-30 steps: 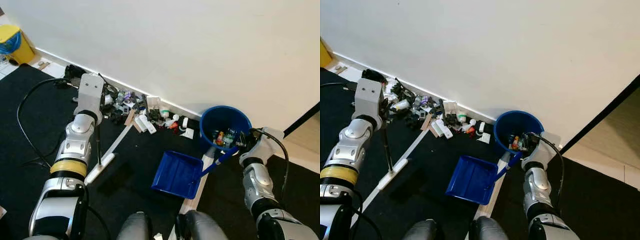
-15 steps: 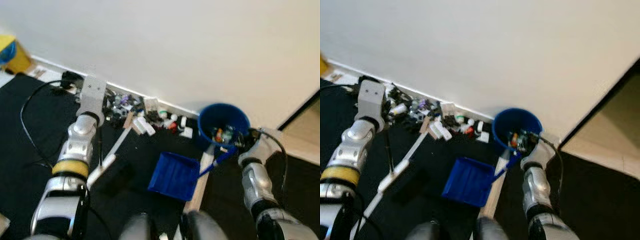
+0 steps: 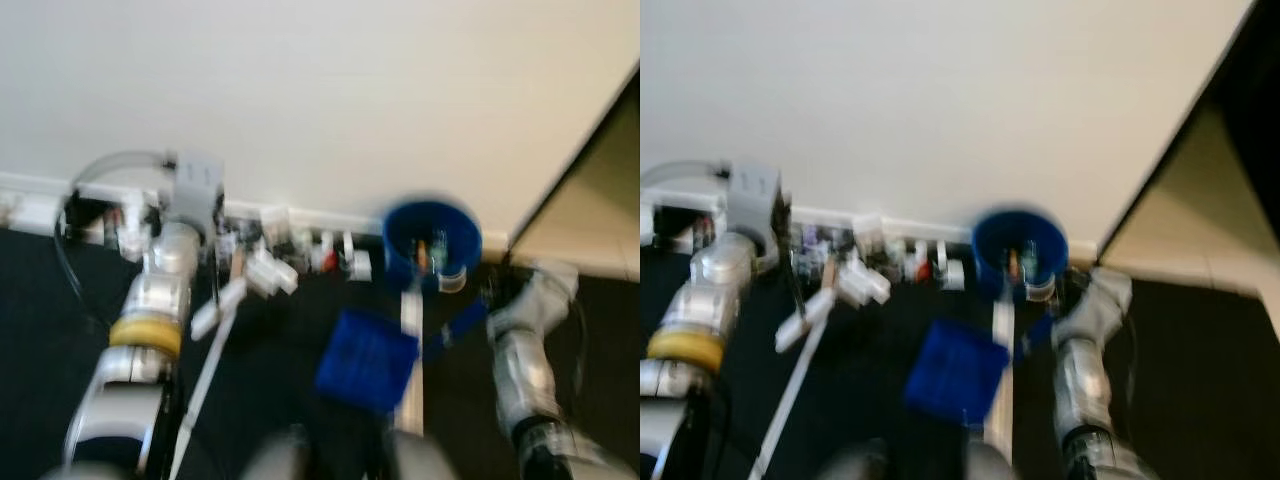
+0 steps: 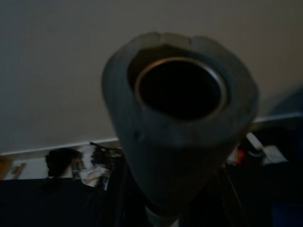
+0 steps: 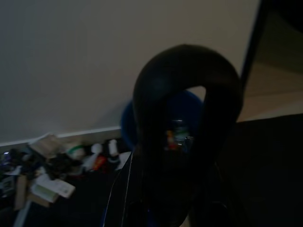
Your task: Sweep floor
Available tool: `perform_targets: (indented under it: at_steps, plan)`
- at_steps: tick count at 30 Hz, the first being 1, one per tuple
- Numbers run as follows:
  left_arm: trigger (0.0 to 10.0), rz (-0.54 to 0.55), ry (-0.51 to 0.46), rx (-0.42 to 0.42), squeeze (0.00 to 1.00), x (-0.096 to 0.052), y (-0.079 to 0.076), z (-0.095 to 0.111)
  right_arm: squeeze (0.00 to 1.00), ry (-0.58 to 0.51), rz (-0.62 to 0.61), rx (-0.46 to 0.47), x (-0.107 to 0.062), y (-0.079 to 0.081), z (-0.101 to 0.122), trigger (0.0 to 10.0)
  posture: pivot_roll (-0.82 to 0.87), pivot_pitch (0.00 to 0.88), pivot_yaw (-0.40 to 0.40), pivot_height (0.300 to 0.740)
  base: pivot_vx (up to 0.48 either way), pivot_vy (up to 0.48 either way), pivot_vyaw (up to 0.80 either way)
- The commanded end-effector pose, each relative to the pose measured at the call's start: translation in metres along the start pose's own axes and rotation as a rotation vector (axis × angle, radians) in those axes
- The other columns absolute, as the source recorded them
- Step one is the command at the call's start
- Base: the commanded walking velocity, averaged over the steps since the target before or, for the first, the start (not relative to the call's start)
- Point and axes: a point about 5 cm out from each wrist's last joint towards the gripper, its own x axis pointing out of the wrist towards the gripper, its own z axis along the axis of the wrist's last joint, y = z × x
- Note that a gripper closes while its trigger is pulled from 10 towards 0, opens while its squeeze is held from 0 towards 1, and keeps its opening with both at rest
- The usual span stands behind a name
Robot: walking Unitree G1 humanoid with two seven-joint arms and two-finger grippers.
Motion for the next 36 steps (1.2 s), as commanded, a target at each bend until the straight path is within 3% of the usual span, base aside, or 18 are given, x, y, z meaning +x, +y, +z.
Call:
perform_targets:
  at_steps: [1, 16, 28, 36]
  plan:
    - [10.0, 0.013, 0.003, 0.035, 0.0, 0.0, 0.008, 0.0, 0.0, -0.015, 0.009, 0.021, 0.0, 0.005, 0.001, 10.0, 0.11, 0.013, 0.019, 0.74, 0.0, 0.476, 0.0]
    - [10.0, -0.012, -0.01, 0.033, 0.0, 0.001, 0.006, 0.002, 0.0, -0.014, 0.003, 0.018, -0.002, 0.004, -0.001, 10.0, 0.11, 0.002, 0.018, 0.74, 0.0, 0.476, 0.0]
    - [10.0, -0.032, -0.013, 0.035, 0.0, 0.0, 0.0, 0.003, 0.0, -0.013, 0.007, 0.011, -0.002, 0.002, 0.0, 10.0, 0.11, 0.0, 0.011, 0.74, 0.0, 0.0, 0.0]
    - [10.0, -0.056, -0.011, 0.009, 0.0, -0.001, -0.005, 0.001, 0.0, -0.015, 0.008, 0.006, -0.002, 0.001, 0.0, 10.0, 0.1, 0.0, 0.006, 0.74, 0.398, 0.0, 0.0]
